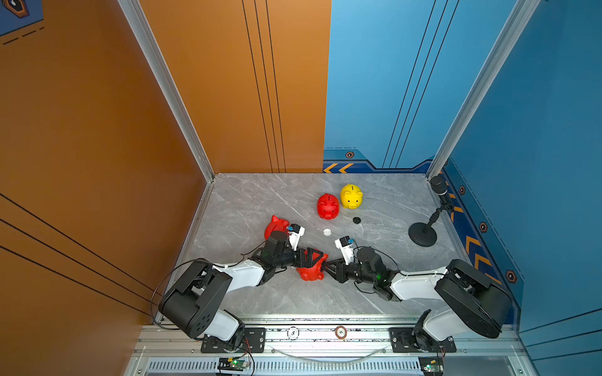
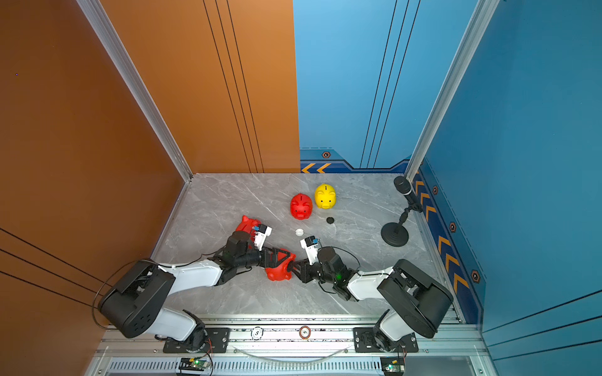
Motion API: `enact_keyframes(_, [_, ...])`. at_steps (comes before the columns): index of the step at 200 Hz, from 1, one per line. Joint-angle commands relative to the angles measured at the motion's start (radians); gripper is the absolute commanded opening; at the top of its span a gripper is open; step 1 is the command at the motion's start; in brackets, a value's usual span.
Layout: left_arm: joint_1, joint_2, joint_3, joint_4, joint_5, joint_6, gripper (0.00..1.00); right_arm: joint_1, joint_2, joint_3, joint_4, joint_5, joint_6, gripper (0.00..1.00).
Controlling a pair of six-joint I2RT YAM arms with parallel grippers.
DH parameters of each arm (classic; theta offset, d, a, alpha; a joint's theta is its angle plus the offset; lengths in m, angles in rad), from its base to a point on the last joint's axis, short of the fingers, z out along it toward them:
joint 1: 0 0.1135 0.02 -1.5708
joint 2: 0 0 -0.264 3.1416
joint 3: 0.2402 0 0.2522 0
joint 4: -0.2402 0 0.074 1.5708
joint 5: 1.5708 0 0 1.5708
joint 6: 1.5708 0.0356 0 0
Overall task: Open piggy banks
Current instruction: Open the lid on the piggy bank.
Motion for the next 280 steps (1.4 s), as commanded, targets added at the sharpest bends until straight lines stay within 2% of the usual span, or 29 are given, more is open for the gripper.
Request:
enact_keyframes(1, [0.0, 0.041, -0.045, -0.122, -0.017, 0.008, 1.0, 0.01, 0.025, -0.009, 0.064, 0.057, 0.047, 0.26])
enact_keyframes(58, [-0.02, 0.047, -0.045, -0.117, -0.027, 0.007, 0.99, 0.038, 0.082, 0.028, 0.096, 0.093, 0.103, 0.23])
enact_keyframes(96, [-0.04, 0.048, -0.047, -0.116, -0.06, 0.004, 0.99, 0.07, 0.129, 0.04, 0.195, 0.11, 0.188, 0.21])
enact_keyframes(145, [-0.07, 0.064, -0.045, -0.104, -0.092, -0.005, 0.99, 0.114, 0.162, 0.09, 0.153, 0.12, 0.234, 0.11])
enact_keyframes(173, [-0.074, 0.073, -0.044, -0.095, -0.103, -0.01, 0.99, 0.114, 0.167, 0.1, 0.184, 0.081, 0.281, 0.11])
enact_keyframes(194, [-0.076, 0.083, -0.039, -0.088, -0.083, -0.01, 0.99, 0.112, 0.184, 0.115, 0.182, 0.057, 0.253, 0.15])
enact_keyframes(216, [-0.076, 0.096, -0.028, -0.087, -0.055, -0.005, 0.98, 0.094, 0.237, 0.126, 0.288, -0.052, 0.217, 0.16])
enact_keyframes(246, [-0.076, 0.113, -0.015, -0.085, -0.001, 0.004, 0.98, 0.075, 0.319, 0.136, 0.435, -0.173, 0.174, 0.09])
enact_keyframes(263, [-0.075, 0.117, -0.012, -0.084, 0.02, 0.006, 0.97, 0.066, 0.346, 0.137, 0.47, -0.179, 0.16, 0.0])
enact_keyframes(280, [-0.076, 0.119, -0.016, -0.084, 0.033, 0.007, 0.97, 0.065, 0.345, 0.138, 0.465, -0.181, 0.125, 0.0])
